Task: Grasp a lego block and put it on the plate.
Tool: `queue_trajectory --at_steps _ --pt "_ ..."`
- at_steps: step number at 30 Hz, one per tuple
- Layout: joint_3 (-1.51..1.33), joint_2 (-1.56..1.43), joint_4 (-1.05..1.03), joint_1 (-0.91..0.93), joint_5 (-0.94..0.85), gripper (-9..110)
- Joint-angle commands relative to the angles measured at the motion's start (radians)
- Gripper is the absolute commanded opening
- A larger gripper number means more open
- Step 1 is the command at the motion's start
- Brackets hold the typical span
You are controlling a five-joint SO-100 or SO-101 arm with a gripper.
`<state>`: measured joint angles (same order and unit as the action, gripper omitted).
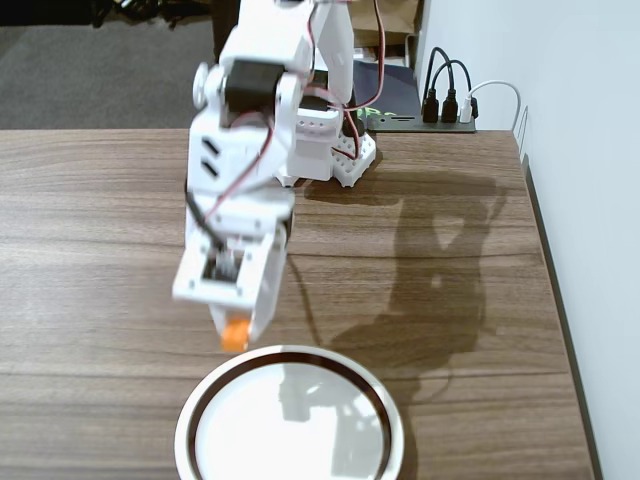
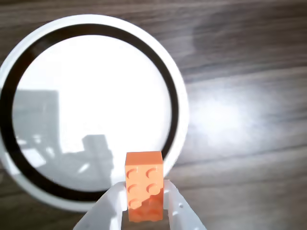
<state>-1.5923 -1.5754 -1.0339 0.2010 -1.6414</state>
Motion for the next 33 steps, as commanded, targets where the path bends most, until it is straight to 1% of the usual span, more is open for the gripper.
queue_trajectory --at_steps 1,12,19,33 --pt "0.092 0.075 0.017 -0.015 0.020 4" --pt "0.190 0.275 0.009 -0.094 0.064 4" --pt "0.190 0.307 0.006 -0.140 0.087 4" --pt "0.190 0.331 0.014 -0.167 0.106 4"
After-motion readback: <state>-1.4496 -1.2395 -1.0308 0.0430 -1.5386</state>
